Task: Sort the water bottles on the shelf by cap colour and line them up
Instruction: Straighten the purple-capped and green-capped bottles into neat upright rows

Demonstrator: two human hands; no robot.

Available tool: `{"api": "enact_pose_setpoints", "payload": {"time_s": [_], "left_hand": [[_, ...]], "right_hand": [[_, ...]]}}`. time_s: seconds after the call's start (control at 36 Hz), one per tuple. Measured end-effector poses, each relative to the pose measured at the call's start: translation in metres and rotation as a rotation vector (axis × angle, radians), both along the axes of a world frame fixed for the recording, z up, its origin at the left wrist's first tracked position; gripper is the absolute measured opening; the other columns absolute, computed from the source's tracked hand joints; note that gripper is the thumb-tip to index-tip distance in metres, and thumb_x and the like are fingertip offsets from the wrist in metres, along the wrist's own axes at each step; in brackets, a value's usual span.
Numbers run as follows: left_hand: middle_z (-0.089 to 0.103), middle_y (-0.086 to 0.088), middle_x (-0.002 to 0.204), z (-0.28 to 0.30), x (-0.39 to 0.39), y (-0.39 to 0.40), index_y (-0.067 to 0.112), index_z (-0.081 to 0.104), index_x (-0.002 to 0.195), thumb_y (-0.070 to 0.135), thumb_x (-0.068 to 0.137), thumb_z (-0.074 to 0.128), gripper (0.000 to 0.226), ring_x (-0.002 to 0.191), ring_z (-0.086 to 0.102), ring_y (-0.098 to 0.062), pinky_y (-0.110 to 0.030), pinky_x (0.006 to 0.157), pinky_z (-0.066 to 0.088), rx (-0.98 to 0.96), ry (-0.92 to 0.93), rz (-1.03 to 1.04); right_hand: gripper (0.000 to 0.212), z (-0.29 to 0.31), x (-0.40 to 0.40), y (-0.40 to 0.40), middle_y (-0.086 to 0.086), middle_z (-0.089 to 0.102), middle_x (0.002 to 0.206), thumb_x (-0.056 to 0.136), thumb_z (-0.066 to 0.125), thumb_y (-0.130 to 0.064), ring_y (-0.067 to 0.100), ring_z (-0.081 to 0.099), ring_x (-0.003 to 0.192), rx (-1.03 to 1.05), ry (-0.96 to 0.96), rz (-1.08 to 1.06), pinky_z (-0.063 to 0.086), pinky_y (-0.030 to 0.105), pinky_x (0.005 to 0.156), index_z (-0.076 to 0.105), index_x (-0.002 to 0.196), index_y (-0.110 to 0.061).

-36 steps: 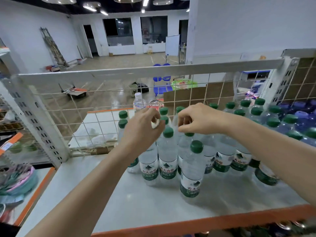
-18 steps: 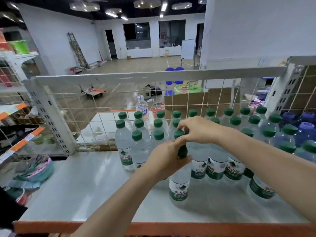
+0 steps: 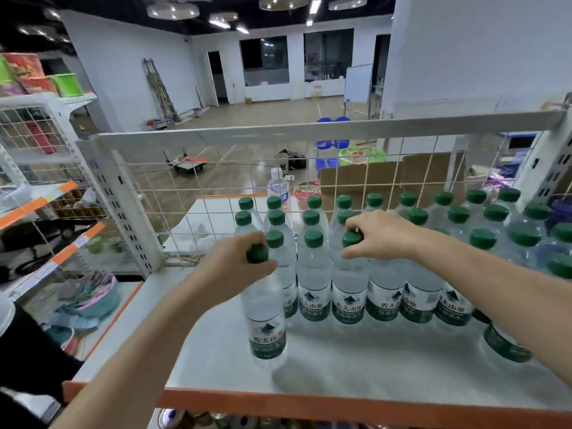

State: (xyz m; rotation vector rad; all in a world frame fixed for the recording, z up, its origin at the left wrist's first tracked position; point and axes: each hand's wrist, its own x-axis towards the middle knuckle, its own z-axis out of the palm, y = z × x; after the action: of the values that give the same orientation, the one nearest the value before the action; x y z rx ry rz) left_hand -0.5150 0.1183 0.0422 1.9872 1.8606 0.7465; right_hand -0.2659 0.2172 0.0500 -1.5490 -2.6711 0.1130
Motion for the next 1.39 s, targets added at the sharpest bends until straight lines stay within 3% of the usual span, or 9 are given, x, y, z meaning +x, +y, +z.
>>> {"api": "enact_pose_setpoints", "payload": {"time_s": [0.33, 0.53, 0.67, 0.83, 0.97, 1.08, 1.22, 1.31, 1.39], "left_hand": [[0.055, -0.003, 0.072, -0.003, -0.063, 0.037, 0.019, 0.050, 0.081, 0.028, 0.086, 0.063, 0.017, 0.059, 0.044, -0.017, -0.028, 0.053, 0.035, -0.029, 0.114, 0.053], [0.053, -0.003, 0.071, -0.015, -0.061, 0.055, 0.012, 0.052, 0.087, 0.028, 0.087, 0.063, 0.019, 0.061, 0.045, -0.020, -0.032, 0.059, 0.045, -0.052, 0.067, -0.013], [0.052, 0.003, 0.077, -0.017, -0.052, 0.065, 0.014, 0.051, 0.089, 0.032, 0.090, 0.060, 0.020, 0.064, 0.045, -0.012, -0.025, 0.053, 0.035, 0.026, 0.200, -0.029], [0.054, 0.002, 0.078, -0.020, -0.050, 0.068, 0.014, 0.049, 0.087, 0.033, 0.090, 0.059, 0.022, 0.067, 0.048, -0.016, -0.027, 0.054, 0.035, 0.018, 0.208, -0.038], [0.054, -0.002, 0.076, -0.019, -0.049, 0.071, 0.014, 0.047, 0.086, 0.034, 0.087, 0.064, 0.027, 0.066, 0.047, -0.018, -0.028, 0.055, 0.034, -0.040, 0.259, -0.023], [0.054, -0.003, 0.075, -0.018, -0.046, 0.073, 0.015, 0.047, 0.080, 0.040, 0.082, 0.067, 0.032, 0.064, 0.050, -0.019, -0.032, 0.058, 0.044, -0.091, 0.297, 0.040], [0.053, 0.000, 0.079, -0.012, -0.035, 0.073, 0.018, 0.050, 0.078, 0.047, 0.085, 0.058, 0.031, 0.073, 0.050, -0.020, -0.029, 0.055, 0.039, 0.057, 0.497, 0.134], [0.050, 0.000, 0.083, -0.008, -0.026, 0.076, 0.019, 0.054, 0.082, 0.041, 0.085, 0.057, 0.022, 0.084, 0.043, -0.023, -0.034, 0.066, 0.040, 0.185, 0.414, 0.165], [0.051, 0.000, 0.088, 0.001, -0.014, 0.078, 0.018, 0.055, 0.087, 0.037, 0.086, 0.058, 0.019, 0.089, 0.049, -0.028, -0.035, 0.067, 0.040, 0.249, 0.340, 0.150]], "right_hand": [[0.037, 0.002, -0.016, 0.000, -0.002, 0.062, 0.089, 0.079, 0.060, -0.055, 0.014, 0.054, 0.075, 0.038, -0.083, -0.157, 0.029, 0.027, 0.055, 0.057, 0.090, -0.020], [0.036, 0.007, -0.020, -0.005, -0.003, 0.057, 0.078, 0.081, 0.062, -0.047, 0.015, 0.050, 0.069, -0.014, -0.073, -0.214, 0.036, 0.032, 0.064, 0.058, 0.094, -0.014], [0.033, 0.005, -0.020, -0.005, -0.004, 0.056, 0.083, 0.085, 0.061, -0.045, 0.010, 0.047, 0.070, -0.049, -0.056, -0.210, 0.037, 0.036, 0.080, 0.056, 0.102, -0.017], [0.033, 0.003, -0.018, -0.006, -0.003, 0.054, 0.081, 0.086, 0.060, -0.043, 0.008, 0.045, 0.068, -0.075, -0.011, -0.206, 0.032, 0.035, 0.077, 0.056, 0.103, -0.015], [0.038, 0.000, -0.018, -0.010, 0.002, 0.063, 0.094, 0.087, 0.056, -0.043, 0.019, 0.056, 0.083, -0.074, -0.003, -0.193, 0.033, 0.035, 0.075, 0.055, 0.113, -0.015], [0.035, 0.000, -0.019, -0.014, -0.006, 0.055, 0.080, 0.091, 0.052, -0.039, 0.018, 0.051, 0.078, -0.079, -0.008, -0.199, 0.036, 0.045, 0.099, 0.051, 0.117, -0.016], [0.037, -0.003, -0.016, -0.018, -0.008, 0.047, 0.075, 0.093, 0.048, -0.038, 0.020, 0.048, 0.078, -0.057, -0.056, -0.195, 0.032, 0.049, 0.105, 0.047, 0.121, -0.014], [0.037, -0.005, -0.014, -0.019, -0.008, 0.045, 0.075, 0.091, 0.051, -0.042, 0.021, 0.047, 0.081, 0.035, -0.089, -0.167, 0.037, 0.047, 0.100, 0.047, 0.116, -0.015], [0.050, -0.003, -0.008, -0.023, -0.002, 0.058, 0.099, 0.090, 0.055, -0.051, 0.021, 0.050, 0.095, 0.063, -0.038, -0.159, 0.038, 0.045, 0.097, 0.047, 0.125, -0.016]]}}
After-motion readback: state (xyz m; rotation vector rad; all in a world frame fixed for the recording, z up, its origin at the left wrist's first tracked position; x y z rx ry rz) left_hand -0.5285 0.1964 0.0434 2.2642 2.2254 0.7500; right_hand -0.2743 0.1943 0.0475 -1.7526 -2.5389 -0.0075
